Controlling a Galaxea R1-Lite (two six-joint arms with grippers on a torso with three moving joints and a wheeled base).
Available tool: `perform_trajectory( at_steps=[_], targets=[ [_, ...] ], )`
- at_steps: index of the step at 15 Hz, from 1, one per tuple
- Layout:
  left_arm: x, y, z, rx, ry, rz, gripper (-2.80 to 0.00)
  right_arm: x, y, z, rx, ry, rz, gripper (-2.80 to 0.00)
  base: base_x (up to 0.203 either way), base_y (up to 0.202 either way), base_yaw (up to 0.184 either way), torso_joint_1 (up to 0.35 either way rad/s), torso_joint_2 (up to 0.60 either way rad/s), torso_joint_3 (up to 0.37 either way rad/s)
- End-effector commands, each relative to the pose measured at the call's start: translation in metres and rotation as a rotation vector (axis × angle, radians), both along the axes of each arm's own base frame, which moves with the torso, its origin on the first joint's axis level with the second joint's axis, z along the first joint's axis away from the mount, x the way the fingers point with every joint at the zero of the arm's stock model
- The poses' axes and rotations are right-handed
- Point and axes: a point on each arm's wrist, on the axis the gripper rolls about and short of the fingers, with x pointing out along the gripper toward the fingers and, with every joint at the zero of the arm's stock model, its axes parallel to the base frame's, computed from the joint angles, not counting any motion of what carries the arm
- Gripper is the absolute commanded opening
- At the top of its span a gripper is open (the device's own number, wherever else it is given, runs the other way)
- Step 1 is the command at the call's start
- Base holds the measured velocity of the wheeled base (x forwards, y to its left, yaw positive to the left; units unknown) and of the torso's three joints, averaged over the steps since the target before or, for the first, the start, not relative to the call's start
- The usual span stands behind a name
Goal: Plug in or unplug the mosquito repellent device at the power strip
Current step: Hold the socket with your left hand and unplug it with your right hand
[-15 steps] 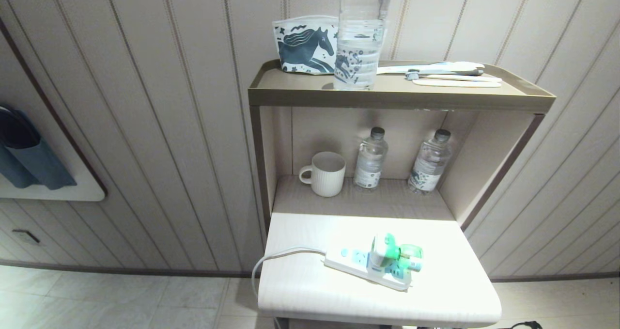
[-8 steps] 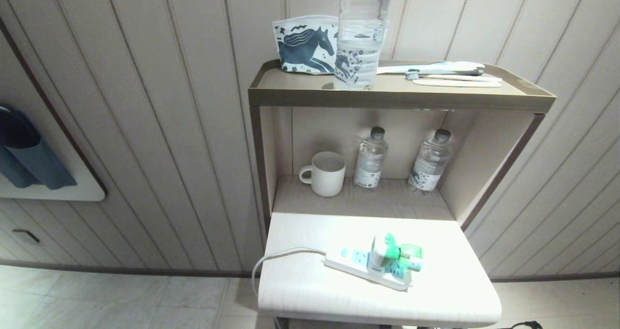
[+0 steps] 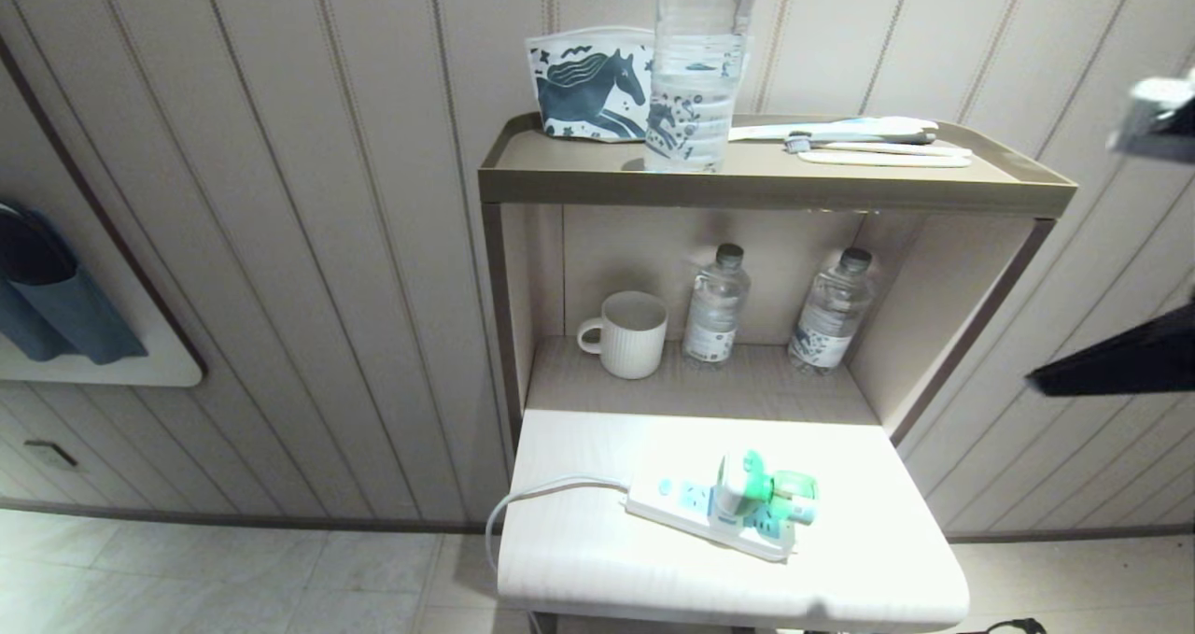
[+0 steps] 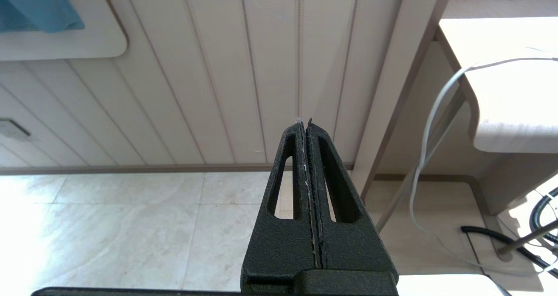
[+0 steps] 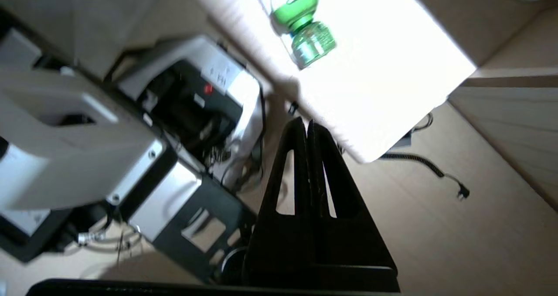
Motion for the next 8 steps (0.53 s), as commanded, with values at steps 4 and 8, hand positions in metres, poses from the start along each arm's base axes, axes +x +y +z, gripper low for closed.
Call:
perform_trajectory(
  at_steps=[4, 8],
  targets=[
    [0.000, 0.000, 0.000, 0.000, 0.002, -0.001, -2.80, 0.087, 0.059, -0.045, -0.141, 0.215, 0.087, 0.00, 0.000, 0.000, 0.000, 0.000, 0.00, 0.000],
    [0.000, 0.000, 0.000, 0.000, 0.002, -0.001, -2.80, 0.110, 0.074, -0.061, -0.185, 0.226, 0.127, 0.00, 0.000, 0.000, 0.000, 0.000, 0.00, 0.000]
  ],
)
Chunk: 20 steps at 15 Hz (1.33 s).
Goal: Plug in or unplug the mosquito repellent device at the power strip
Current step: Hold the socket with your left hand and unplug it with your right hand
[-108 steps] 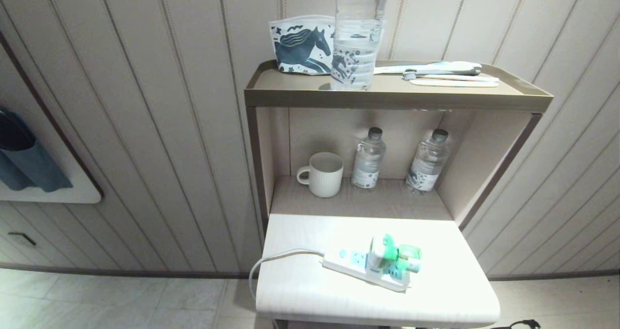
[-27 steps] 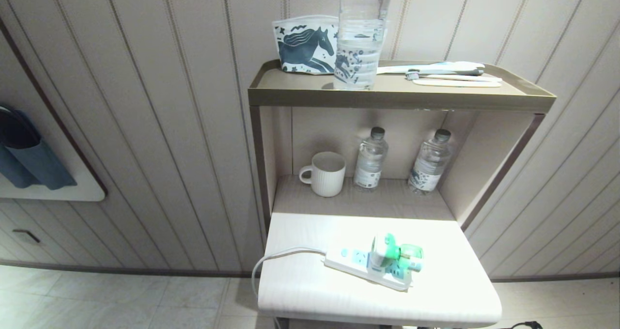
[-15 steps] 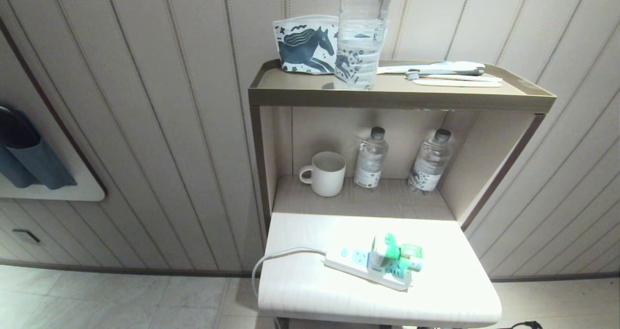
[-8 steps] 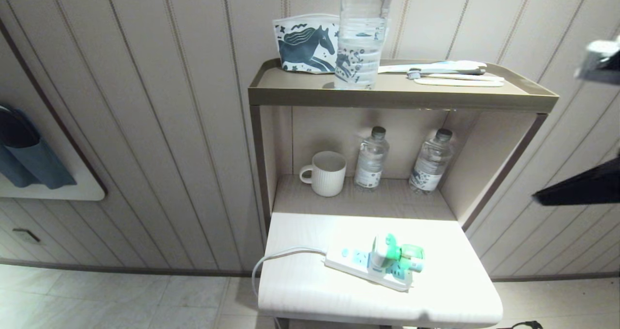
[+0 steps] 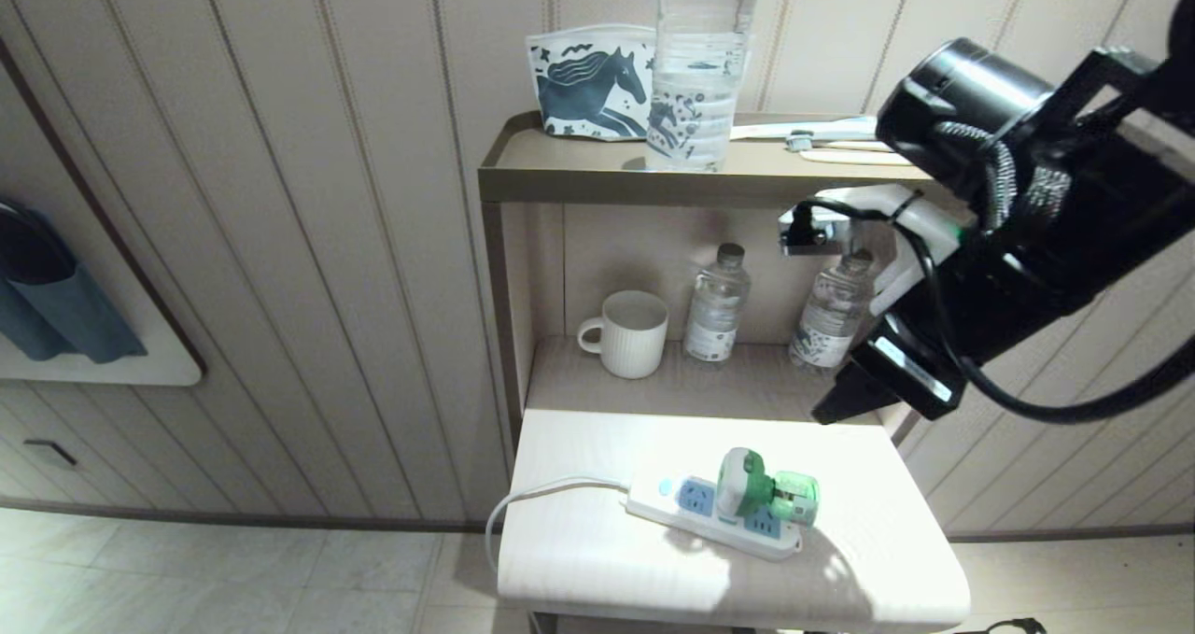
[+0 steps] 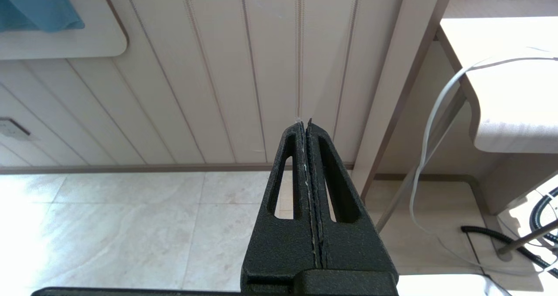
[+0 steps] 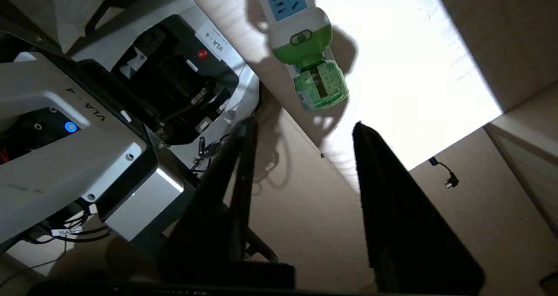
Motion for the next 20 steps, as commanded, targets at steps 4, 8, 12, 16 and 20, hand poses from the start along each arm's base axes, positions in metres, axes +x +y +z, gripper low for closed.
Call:
perform_trajectory(
  at_steps=[4, 8, 12, 16, 20],
  targets=[
    [0.000, 0.000, 0.000, 0.000, 0.002, -0.001, -2.80, 0.019, 0.028, -0.037, -0.108, 0.105, 0.060, 0.00, 0.000, 0.000, 0.000, 0.000, 0.00, 0.000],
    [0.000, 0.000, 0.000, 0.000, 0.002, -0.001, -2.80, 0.037, 0.042, -0.067, -0.168, 0.182, 0.079, 0.00, 0.000, 0.000, 0.000, 0.000, 0.00, 0.000],
    [0.000, 0.000, 0.000, 0.000, 0.002, -0.001, -2.80, 0.052, 0.052, -0.096, -0.226, 0.238, 0.089, 0.00, 0.000, 0.000, 0.000, 0.000, 0.00, 0.000],
    [0.000, 0.000, 0.000, 0.000, 0.001, -0.001, -2.80, 0.059, 0.051, -0.100, -0.294, 0.196, 0.123, 0.00, 0.000, 0.000, 0.000, 0.000, 0.00, 0.000],
    [0.000, 0.000, 0.000, 0.000, 0.002, -0.001, -2.80, 0.063, 0.047, -0.104, -0.338, 0.186, 0.202, 0.00, 0.000, 0.000, 0.000, 0.000, 0.00, 0.000]
  ],
)
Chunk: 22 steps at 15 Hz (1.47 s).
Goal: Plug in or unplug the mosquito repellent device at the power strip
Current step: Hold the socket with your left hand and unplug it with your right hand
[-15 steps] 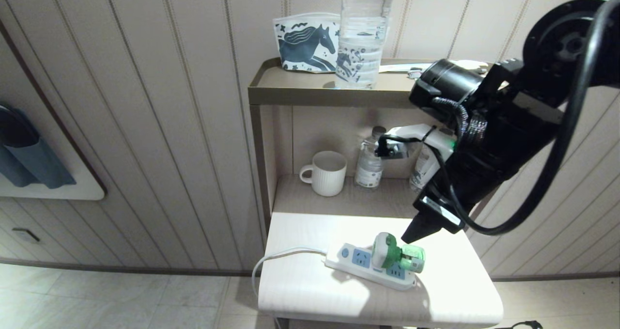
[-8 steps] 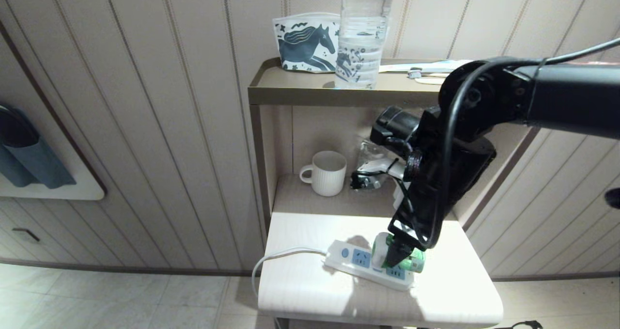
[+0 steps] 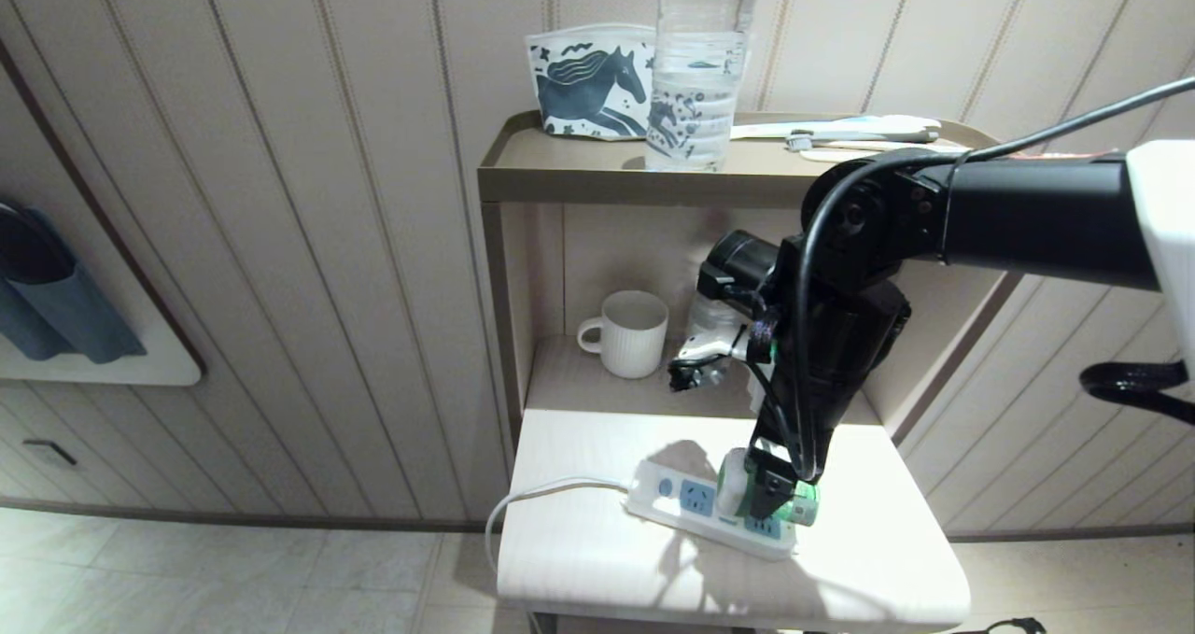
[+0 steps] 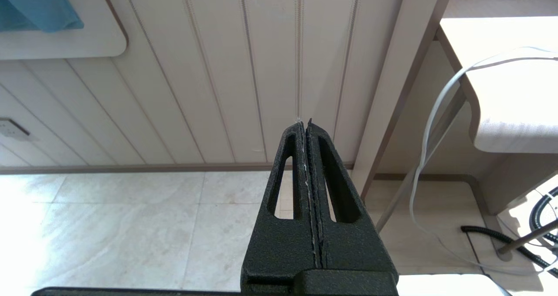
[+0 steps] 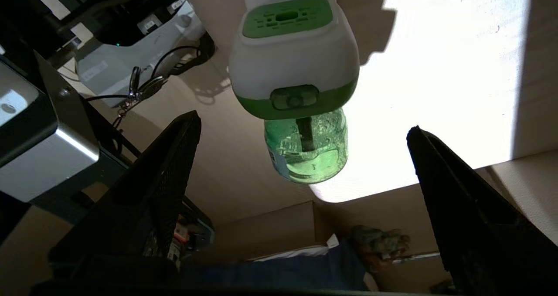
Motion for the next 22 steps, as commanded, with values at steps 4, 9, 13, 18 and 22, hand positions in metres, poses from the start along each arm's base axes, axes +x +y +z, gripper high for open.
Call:
perform_trajectory(
  at_steps=[4, 9, 13, 18, 22],
  targets=[
    [0.000, 0.000, 0.000, 0.000, 0.003, 0.000, -2.80, 0.016, 0.010, -0.026, -0.022, 0.026, 0.029, 0.00, 0.000, 0.000, 0.000, 0.000, 0.00, 0.000],
    [0.000, 0.000, 0.000, 0.000, 0.003, 0.000, -2.80, 0.024, 0.019, -0.038, -0.018, 0.014, 0.048, 0.00, 0.000, 0.000, 0.000, 0.000, 0.00, 0.000],
    [0.000, 0.000, 0.000, 0.000, 0.003, 0.000, -2.80, 0.024, 0.018, -0.037, -0.015, 0.008, 0.046, 0.00, 0.000, 0.000, 0.000, 0.000, 0.00, 0.000],
    [0.000, 0.000, 0.000, 0.000, 0.003, 0.000, -2.80, 0.023, 0.014, -0.036, -0.018, 0.016, 0.042, 0.00, 0.000, 0.000, 0.000, 0.000, 0.00, 0.000],
    [0.000, 0.000, 0.000, 0.000, 0.003, 0.000, -2.80, 0.022, 0.017, -0.041, -0.027, 0.029, 0.049, 0.00, 0.000, 0.000, 0.000, 0.000, 0.00, 0.000]
  ],
)
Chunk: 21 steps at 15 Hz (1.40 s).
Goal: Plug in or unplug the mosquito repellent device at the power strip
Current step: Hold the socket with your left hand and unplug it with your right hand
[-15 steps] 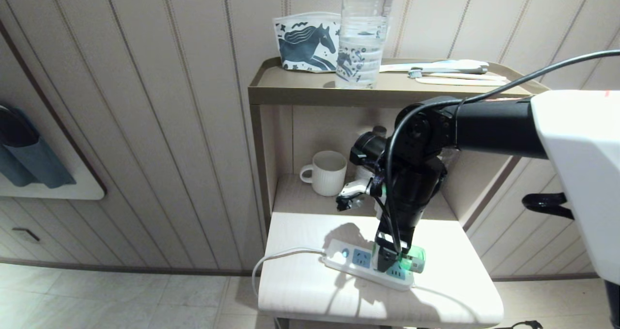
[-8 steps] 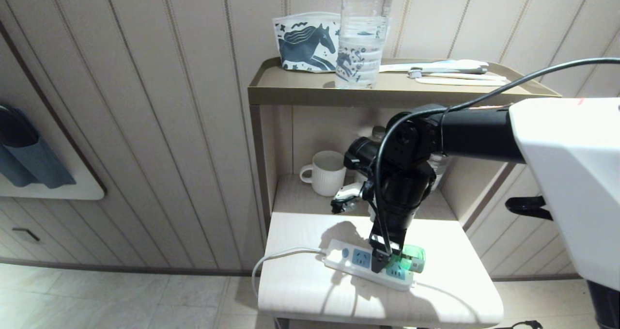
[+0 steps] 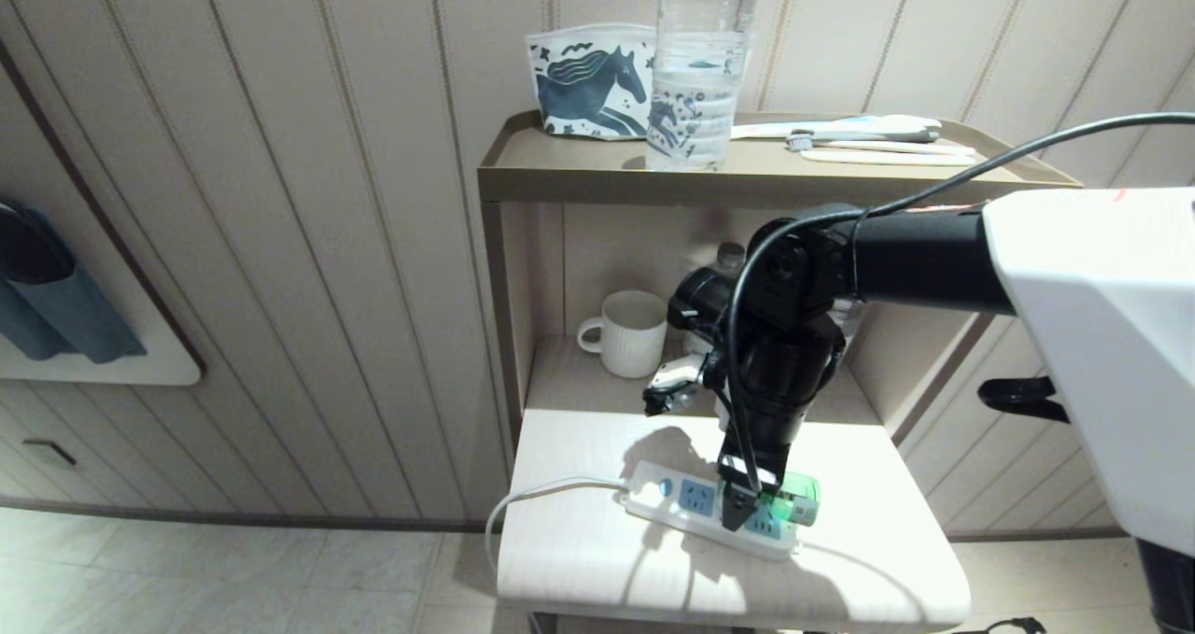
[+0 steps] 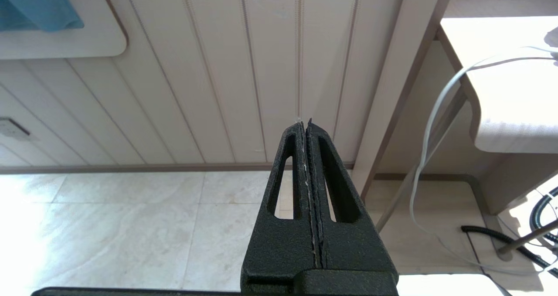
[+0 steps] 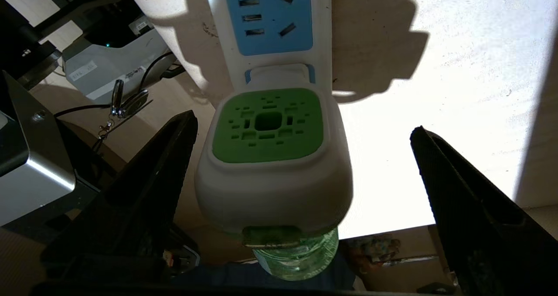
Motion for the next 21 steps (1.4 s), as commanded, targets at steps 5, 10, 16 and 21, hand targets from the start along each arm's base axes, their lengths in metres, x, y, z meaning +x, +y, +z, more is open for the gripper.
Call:
perform_trajectory(
  at_steps=[5, 10, 16, 21],
  targets=[
    [0.000, 0.000, 0.000, 0.000, 0.002, 0.000, -2.80, -0.004, 0.002, -0.003, -0.013, 0.019, 0.014, -2.80, 0.000, 0.000, 0.000, 0.000, 0.00, 0.000],
    [0.000, 0.000, -0.001, 0.007, 0.002, -0.001, -2.80, -0.006, 0.002, -0.005, -0.019, 0.029, 0.012, -2.80, 0.000, 0.000, 0.000, 0.000, 0.00, 0.000],
    [-0.002, 0.001, 0.045, 0.062, -0.084, 0.022, -2.80, -0.009, 0.005, -0.006, -0.022, 0.035, 0.017, -2.80, 0.000, 0.000, 0.000, 0.000, 0.00, 0.000],
    [0.059, -0.002, 0.145, -0.223, 0.090, -0.071, -2.80, -0.013, 0.017, -0.007, -0.011, 0.020, 0.044, -2.80, 0.000, 0.000, 0.000, 0.000, 0.00, 0.000]
  ],
)
